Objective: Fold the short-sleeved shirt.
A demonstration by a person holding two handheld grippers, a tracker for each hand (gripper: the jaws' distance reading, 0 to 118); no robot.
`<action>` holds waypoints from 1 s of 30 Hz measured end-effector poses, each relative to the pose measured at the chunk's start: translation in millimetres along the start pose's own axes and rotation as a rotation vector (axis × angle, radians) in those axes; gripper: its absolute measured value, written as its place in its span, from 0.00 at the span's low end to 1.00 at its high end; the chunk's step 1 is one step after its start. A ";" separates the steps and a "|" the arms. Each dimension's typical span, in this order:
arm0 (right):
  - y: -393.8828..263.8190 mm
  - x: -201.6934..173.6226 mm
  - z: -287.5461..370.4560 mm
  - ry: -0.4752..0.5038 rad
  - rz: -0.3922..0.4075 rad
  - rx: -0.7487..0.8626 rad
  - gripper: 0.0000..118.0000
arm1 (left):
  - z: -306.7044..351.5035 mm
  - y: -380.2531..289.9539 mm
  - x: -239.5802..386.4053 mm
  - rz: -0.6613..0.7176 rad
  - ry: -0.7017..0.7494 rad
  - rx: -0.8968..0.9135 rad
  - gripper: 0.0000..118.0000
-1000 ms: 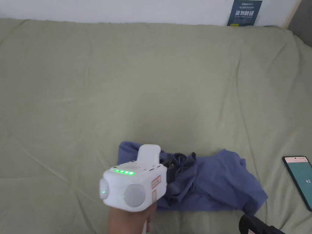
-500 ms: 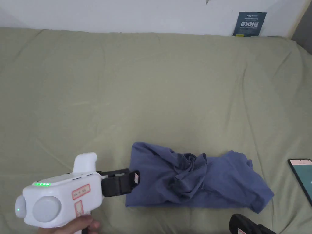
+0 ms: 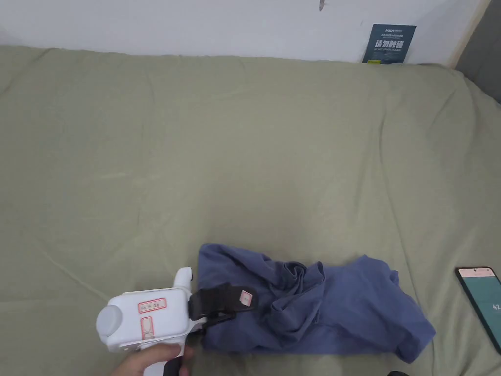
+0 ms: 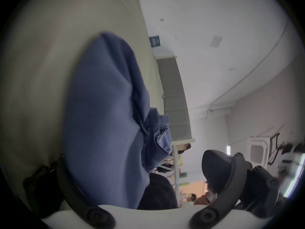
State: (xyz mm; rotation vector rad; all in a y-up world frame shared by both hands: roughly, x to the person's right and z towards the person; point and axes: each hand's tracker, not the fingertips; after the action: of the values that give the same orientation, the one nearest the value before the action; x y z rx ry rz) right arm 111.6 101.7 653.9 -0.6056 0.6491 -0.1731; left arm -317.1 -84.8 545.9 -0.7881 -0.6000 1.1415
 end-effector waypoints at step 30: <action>-7.3 -43.2 5.2 0.085 0.066 0.021 0.00 | 160.2 -20.8 98.4 -0.414 1.197 0.250 0.07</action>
State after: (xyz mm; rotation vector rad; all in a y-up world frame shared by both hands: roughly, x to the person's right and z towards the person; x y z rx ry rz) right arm 80.9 112.6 683.7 -0.5579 0.7481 -0.1448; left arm -397.2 42.5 660.5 -0.9126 0.3754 0.2206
